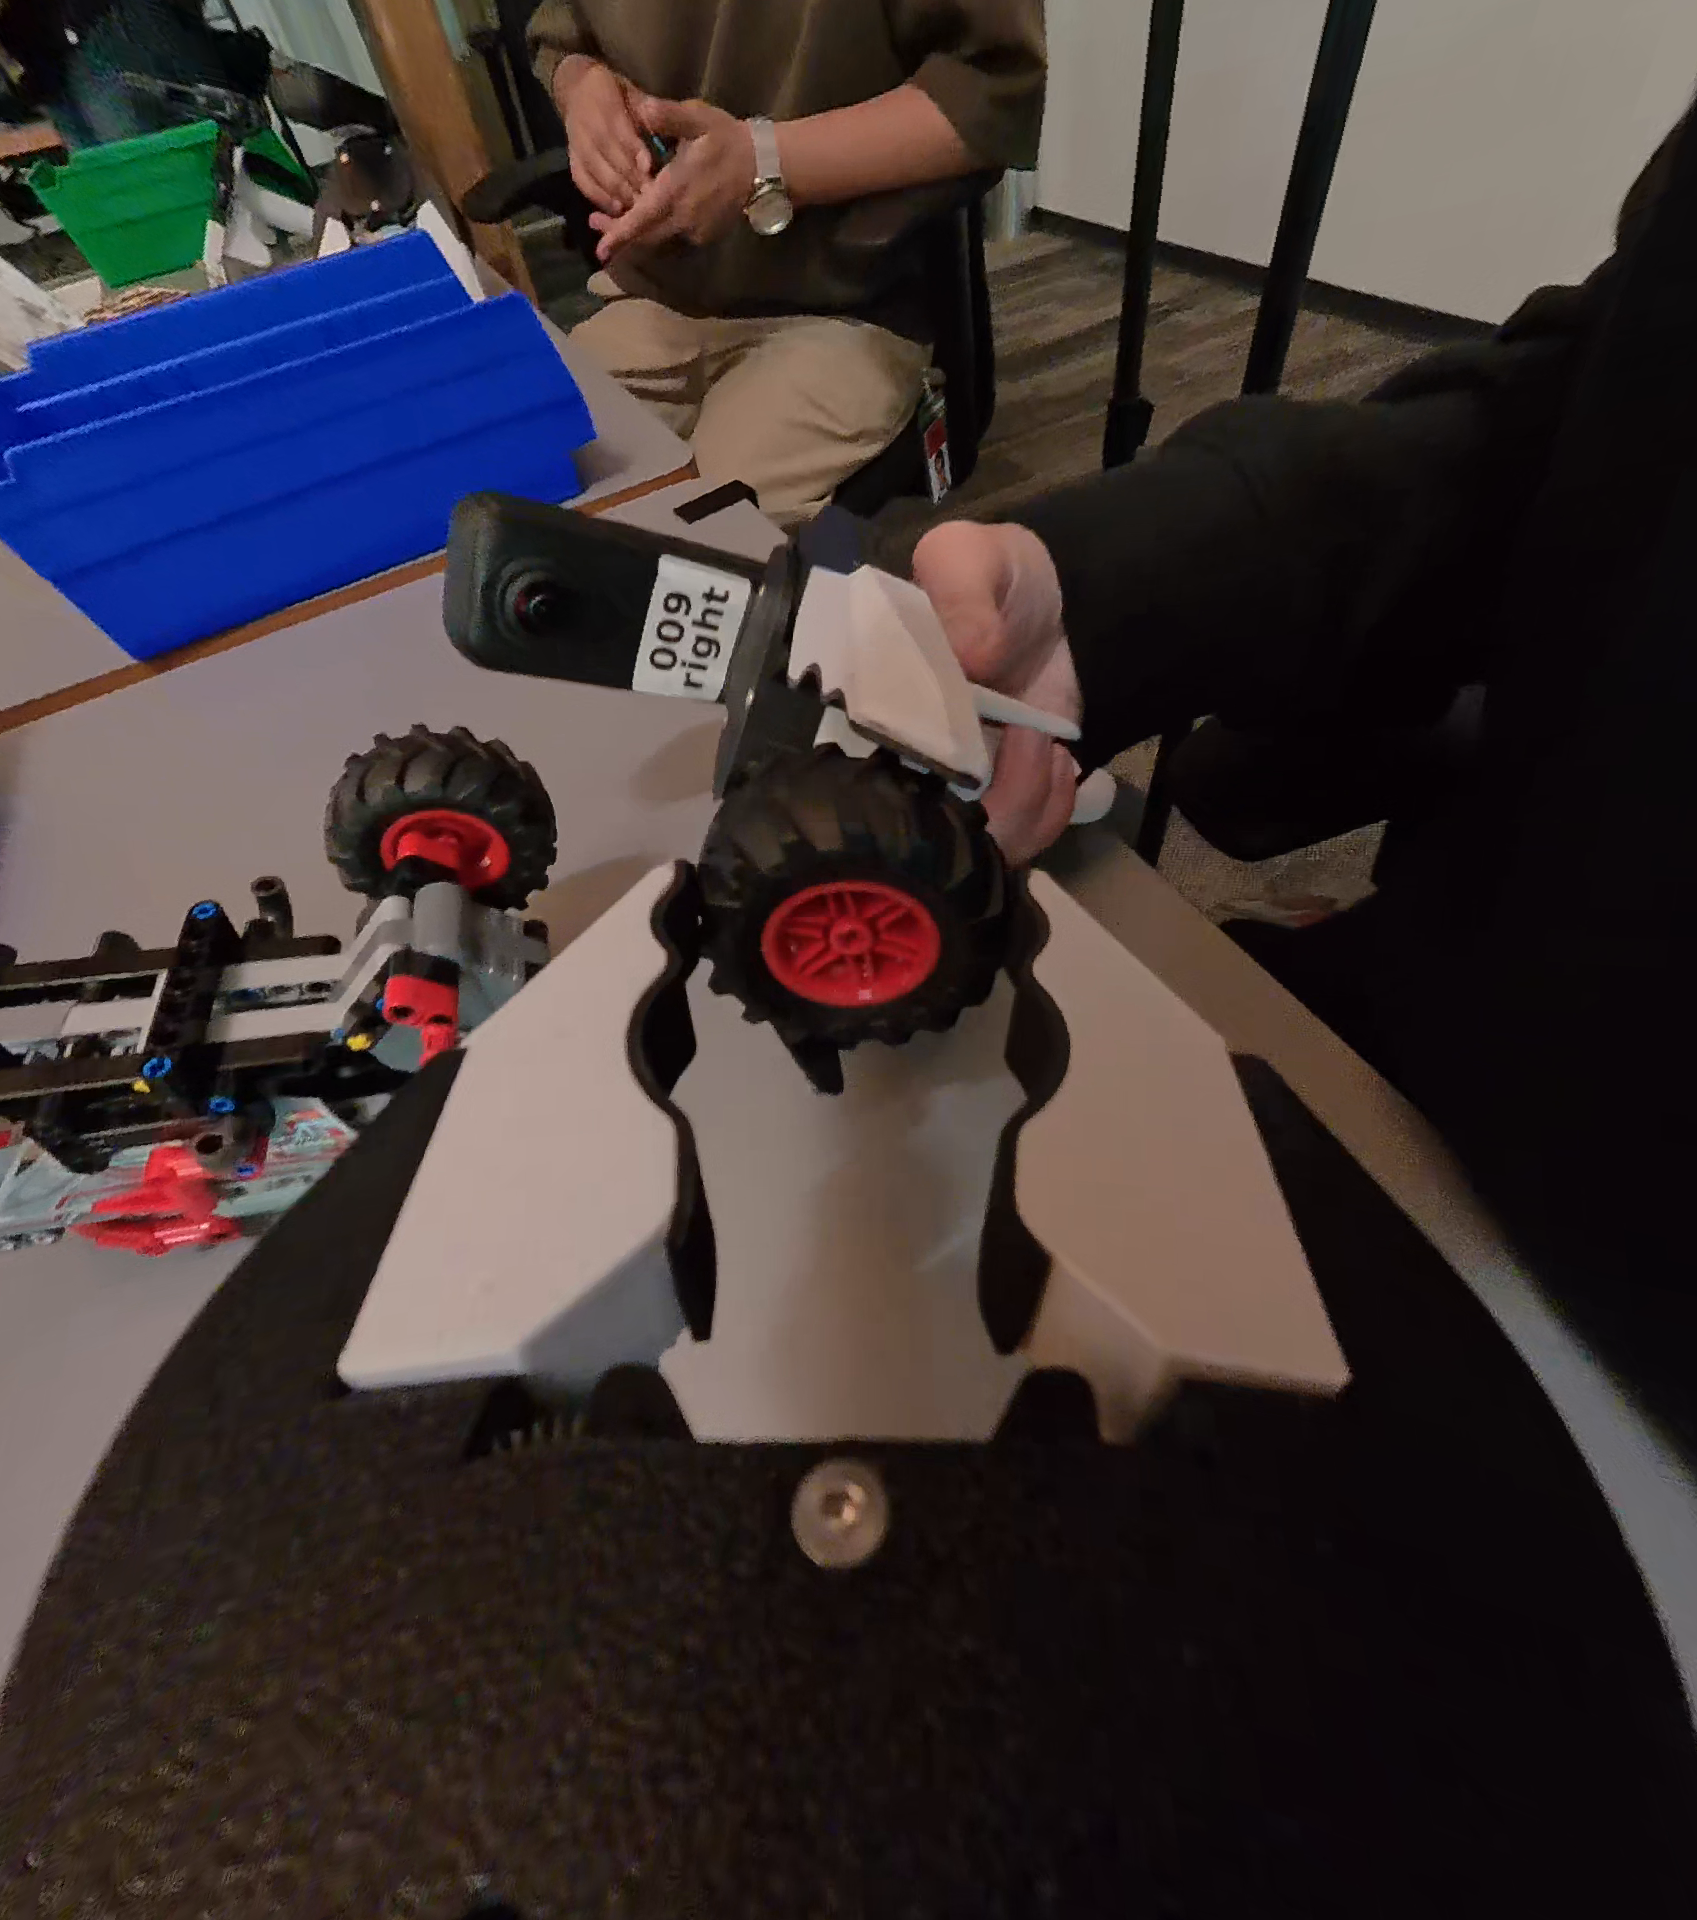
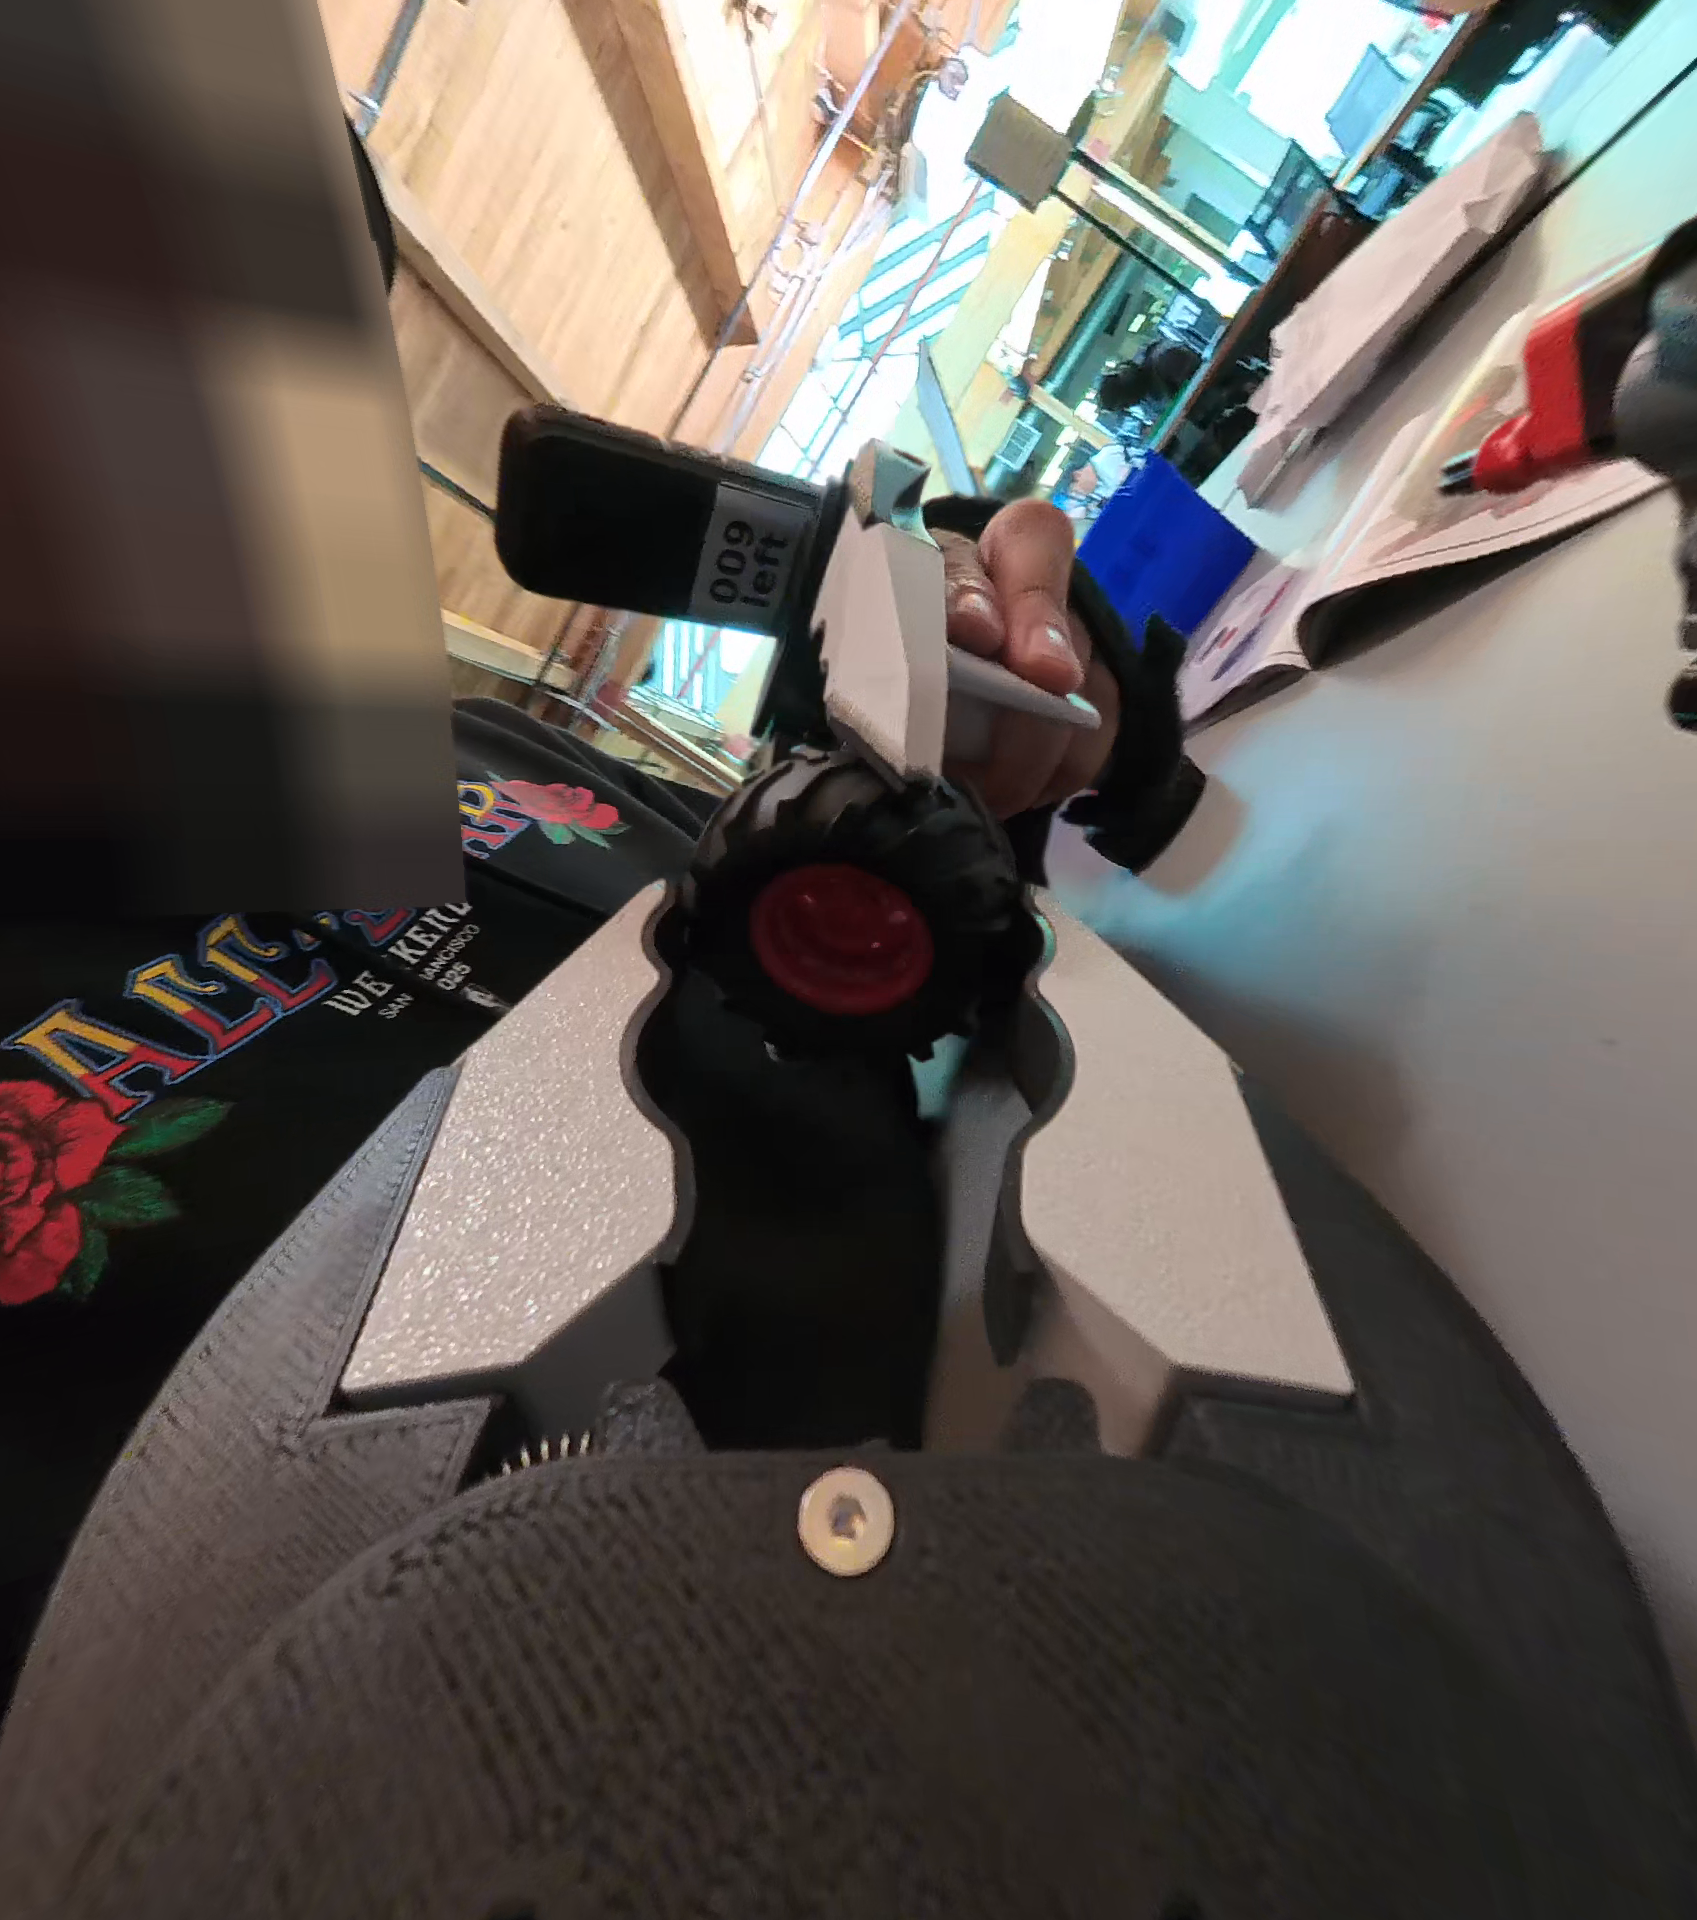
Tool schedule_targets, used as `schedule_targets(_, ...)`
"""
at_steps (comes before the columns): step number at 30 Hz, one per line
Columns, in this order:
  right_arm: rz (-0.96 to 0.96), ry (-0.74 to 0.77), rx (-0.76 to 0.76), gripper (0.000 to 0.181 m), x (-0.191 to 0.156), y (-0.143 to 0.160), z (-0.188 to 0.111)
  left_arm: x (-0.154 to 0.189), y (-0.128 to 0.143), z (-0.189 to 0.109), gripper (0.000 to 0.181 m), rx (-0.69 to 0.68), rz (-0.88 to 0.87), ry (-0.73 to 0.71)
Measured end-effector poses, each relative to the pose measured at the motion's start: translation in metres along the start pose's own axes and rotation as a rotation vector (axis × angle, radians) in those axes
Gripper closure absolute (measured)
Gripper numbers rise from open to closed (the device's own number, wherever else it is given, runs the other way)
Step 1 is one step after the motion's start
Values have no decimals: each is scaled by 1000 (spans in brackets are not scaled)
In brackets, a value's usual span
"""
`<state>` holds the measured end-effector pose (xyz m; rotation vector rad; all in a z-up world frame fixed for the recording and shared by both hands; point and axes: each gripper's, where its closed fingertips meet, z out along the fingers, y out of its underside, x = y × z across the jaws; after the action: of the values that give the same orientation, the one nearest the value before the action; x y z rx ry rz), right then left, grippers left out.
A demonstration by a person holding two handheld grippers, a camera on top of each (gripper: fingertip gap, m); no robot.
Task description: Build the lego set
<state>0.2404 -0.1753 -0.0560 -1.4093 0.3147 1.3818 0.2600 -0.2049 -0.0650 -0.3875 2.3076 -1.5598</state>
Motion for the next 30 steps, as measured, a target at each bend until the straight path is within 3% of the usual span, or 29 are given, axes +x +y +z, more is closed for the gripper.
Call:
schedule_targets(1, -15, 32, -12, 120, 2, 1, -1, -1, 2, 0, 125, 5, -7, -9)
schedule_targets(3, -75, 131, -72, 122, 6, 6, -6, -3, 4, -1, 126, 37, -57, -15)
schedule_targets(6, -297, 417, -178, 120, 11, 2, -38, -21, 7, -17, 126, 152, -222, -46)
schedule_targets(10, -768, 864, -91, 109, 1, -64, -102, -51, 20, -32, 126, 264, -426, -109)
schedule_targets(12, -986, 962, -198, 105, 5, -80, -123, -59, 20, -32, 126, 327, -504, -101)
schedule_targets(15, -1121, 934, -478, 99, 37, -82, -130, -71, 19, -33, 126, 416, -616, -79)
schedule_targets(18, -1317, 802, -638, 95, 56, -85, -123, -82, 22, -35, 126, 449, -696, -77)
schedule_targets(20, -1411, 728, -678, 72, 62, -87, -115, -83, 25, -33, 126, 427, -713, -67)
schedule_targets(23, -1495, 584, -760, 80, 67, -79, -103, -82, 28, -30, 126, 398, -722, -61)
schedule_targets(25, -1562, 567, -817, 80, 75, -80, -102, -83, 29, -28, 126, 389, -731, -58)
schedule_targets(30, -1662, 562, -932, 110, 92, -85, -99, -83, 31, -26, 125, 371, -734, -52)
